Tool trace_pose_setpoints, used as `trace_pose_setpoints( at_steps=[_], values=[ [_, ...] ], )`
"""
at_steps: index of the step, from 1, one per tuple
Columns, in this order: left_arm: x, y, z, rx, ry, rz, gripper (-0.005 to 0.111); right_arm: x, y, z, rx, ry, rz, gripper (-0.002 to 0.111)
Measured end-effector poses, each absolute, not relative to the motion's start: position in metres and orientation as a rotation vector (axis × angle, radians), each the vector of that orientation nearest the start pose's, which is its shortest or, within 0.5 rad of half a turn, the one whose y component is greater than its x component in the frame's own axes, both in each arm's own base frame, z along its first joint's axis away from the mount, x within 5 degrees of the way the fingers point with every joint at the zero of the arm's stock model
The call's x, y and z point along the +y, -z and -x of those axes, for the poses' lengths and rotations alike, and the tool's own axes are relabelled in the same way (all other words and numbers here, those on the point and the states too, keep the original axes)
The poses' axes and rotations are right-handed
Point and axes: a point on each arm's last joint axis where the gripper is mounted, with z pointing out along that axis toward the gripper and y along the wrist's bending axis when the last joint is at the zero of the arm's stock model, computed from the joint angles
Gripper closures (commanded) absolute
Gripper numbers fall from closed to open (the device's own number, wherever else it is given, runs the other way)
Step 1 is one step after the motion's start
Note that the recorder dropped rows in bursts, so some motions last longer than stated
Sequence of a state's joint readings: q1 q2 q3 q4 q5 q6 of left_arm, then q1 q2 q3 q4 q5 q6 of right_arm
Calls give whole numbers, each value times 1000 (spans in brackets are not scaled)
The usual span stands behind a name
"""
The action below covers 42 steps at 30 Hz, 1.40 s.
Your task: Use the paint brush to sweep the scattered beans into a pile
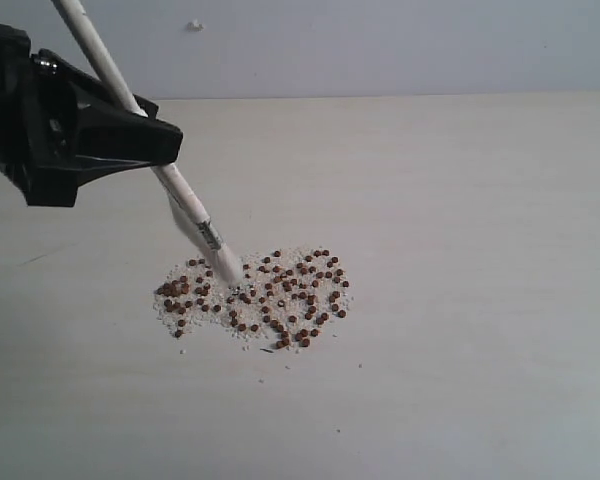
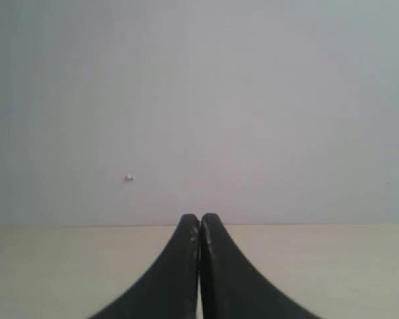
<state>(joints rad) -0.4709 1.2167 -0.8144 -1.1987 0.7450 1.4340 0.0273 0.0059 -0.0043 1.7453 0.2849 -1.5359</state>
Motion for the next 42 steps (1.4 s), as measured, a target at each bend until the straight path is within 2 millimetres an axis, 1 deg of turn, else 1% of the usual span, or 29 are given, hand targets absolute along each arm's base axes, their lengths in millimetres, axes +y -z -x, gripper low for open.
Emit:
trace_pose_setpoints(
  at_steps=[8,12,20,23,27,31,37,40,42],
  values=[
    [-163,-303,-179,1718,875,-1324,107,27,-219,-52,1449,-402,94,108],
    [-166,-302,-176,1673,932,-1373,107,27,-219,-52,1449,-402,94,108],
    [-174,-287,-185,1665,982,-1407,107,27,-219,-52,1449,-402,94,108],
    [-177,-289,-184,1597,1035,-1419,107,26,-218,-52,1450,-399,91,108],
    [-179,-292,-185,1545,1041,-1402,107,27,-219,-52,1449,-402,94,108],
    [-179,-293,-185,1531,1036,-1405,107,27,-219,-52,1450,-422,83,108],
    [-179,-293,-185,1523,1034,-1409,107,27,-219,-52,1460,-520,-5,108],
    [-181,-287,-188,1545,1047,-1411,107,26,-218,-52,1462,-517,-25,103],
    [-182,-283,-191,1554,1051,-1415,107,27,-219,-52,1461,-536,-20,95]
  ],
)
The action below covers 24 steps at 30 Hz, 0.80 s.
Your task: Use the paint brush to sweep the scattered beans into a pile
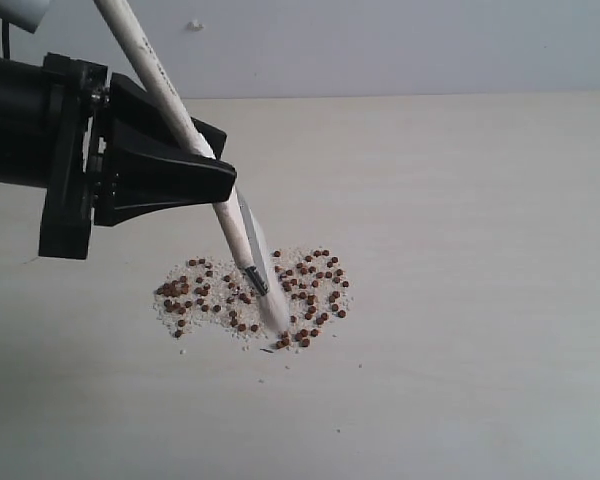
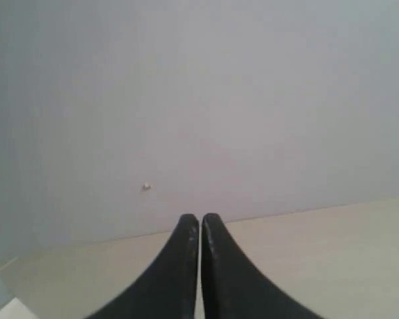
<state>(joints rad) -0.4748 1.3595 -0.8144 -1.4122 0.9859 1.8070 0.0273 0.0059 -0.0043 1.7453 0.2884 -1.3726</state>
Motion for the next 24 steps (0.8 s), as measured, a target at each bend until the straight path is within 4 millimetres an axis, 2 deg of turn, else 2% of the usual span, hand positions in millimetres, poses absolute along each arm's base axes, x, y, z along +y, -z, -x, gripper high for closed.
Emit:
trace_pose_setpoints(
  at_steps=[4,7,10,15,20,24],
  values=[
    [-184,-277,-194,1558,1049,-1429,107,36,-218,-51,1485,-618,53,80],
    [-185,-275,-195,1549,1041,-1442,107,45,-223,-55,1528,-672,156,79],
    [-185,-273,-195,1534,1042,-1459,107,51,-236,-62,1556,-689,267,79],
    [-187,-270,-197,1516,1053,-1472,107,61,-262,-82,1573,-735,423,79],
    [-189,-263,-201,1520,1058,-1475,107,69,-281,-110,1618,-855,473,62],
    [-190,-261,-202,1529,1060,-1476,107,73,-293,-137,1651,-917,489,68]
  ],
)
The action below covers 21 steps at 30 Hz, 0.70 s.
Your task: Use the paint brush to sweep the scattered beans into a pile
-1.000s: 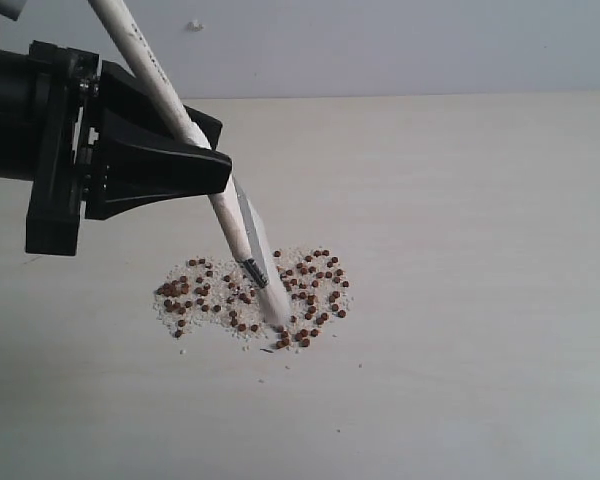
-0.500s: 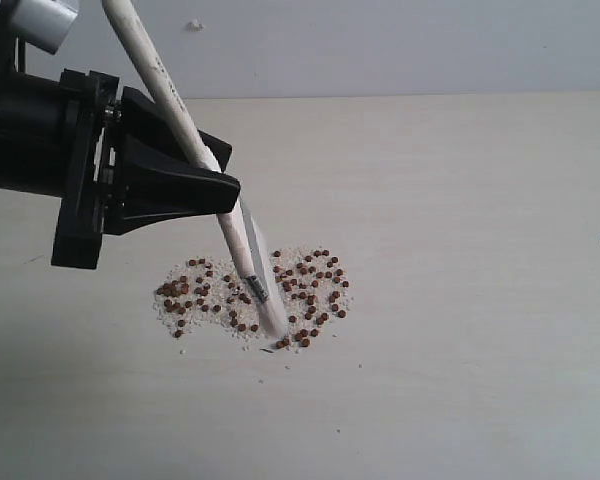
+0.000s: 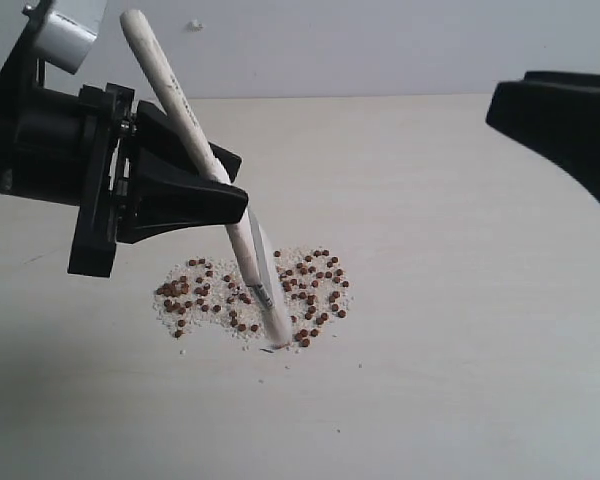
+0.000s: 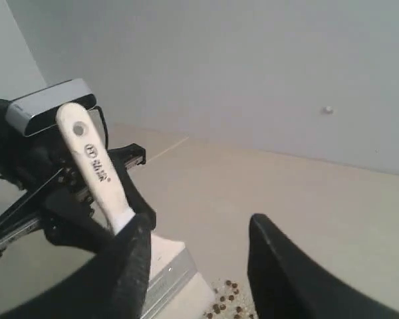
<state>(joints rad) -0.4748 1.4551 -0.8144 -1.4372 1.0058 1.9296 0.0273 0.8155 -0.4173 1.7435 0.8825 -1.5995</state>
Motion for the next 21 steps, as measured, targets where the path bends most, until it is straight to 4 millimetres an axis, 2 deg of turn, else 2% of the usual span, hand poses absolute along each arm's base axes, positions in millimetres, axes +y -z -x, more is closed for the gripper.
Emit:
trace_pose_setpoints(
  at_steps=[3,7,12,14,18,21],
  values=[
    [-190,-261,-202,1529,1061,-1473,107,70,-304,-155,1682,-837,477,71],
    [-190,-261,-202,1521,1056,-1478,107,53,-307,-172,1800,-567,381,71],
    [-190,-261,-202,1513,1052,-1480,107,33,-310,-183,1895,-355,188,71],
    [-190,-261,-203,1512,1054,-1476,107,28,-308,-186,1962,-270,179,71],
    [-190,-262,-203,1511,1056,-1469,107,17,-302,-200,2191,-143,124,71],
    [-190,-262,-203,1511,1057,-1467,107,2,-292,-208,2405,44,26,75]
  ],
)
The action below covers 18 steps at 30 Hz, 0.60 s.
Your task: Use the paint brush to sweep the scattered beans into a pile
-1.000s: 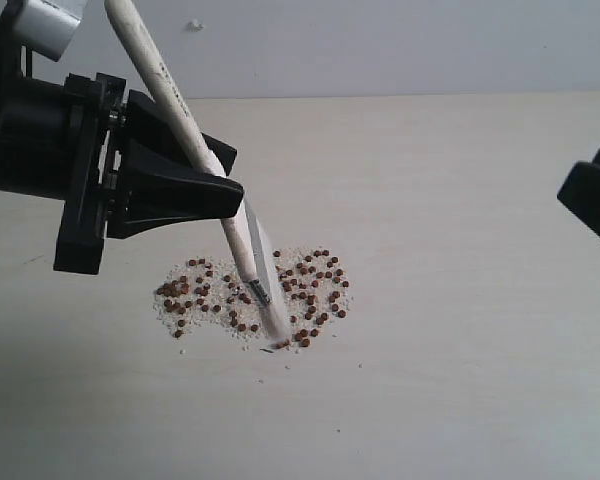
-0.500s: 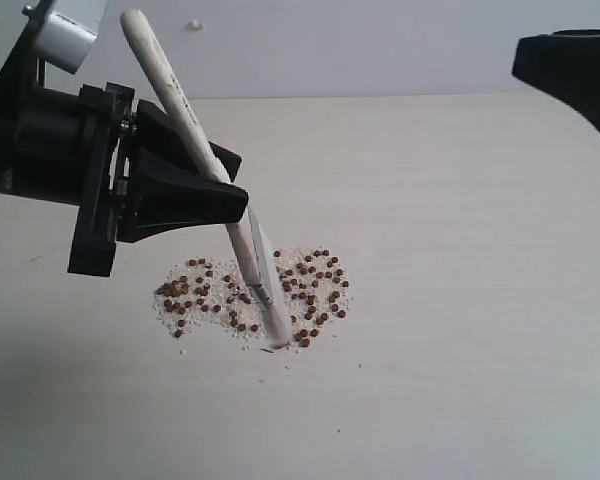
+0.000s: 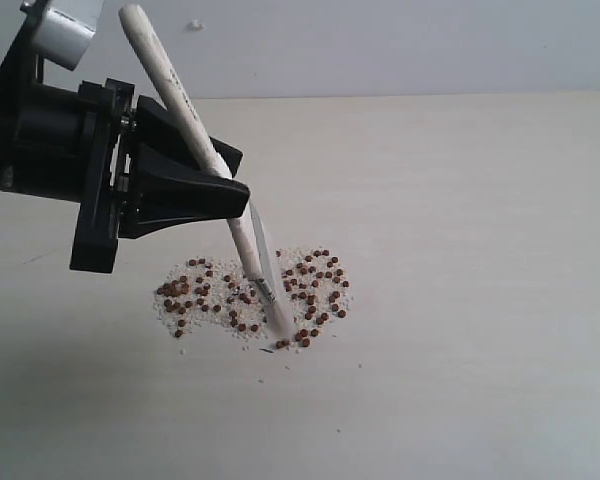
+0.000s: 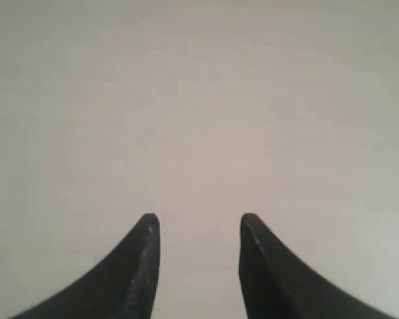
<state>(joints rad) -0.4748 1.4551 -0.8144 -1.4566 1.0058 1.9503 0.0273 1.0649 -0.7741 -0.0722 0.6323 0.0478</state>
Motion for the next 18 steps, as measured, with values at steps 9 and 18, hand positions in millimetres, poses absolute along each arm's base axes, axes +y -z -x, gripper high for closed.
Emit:
trace_pose_setpoints(
  at_steps=[9,18],
  values=[
    [-190,-262,-203,1540,1074,-1446,107,-18,-278,-193,2118,160,-290,90],
    [-189,-258,-202,1579,1069,-1477,107,32,-264,-176,1731,-524,-28,108]
  ],
)
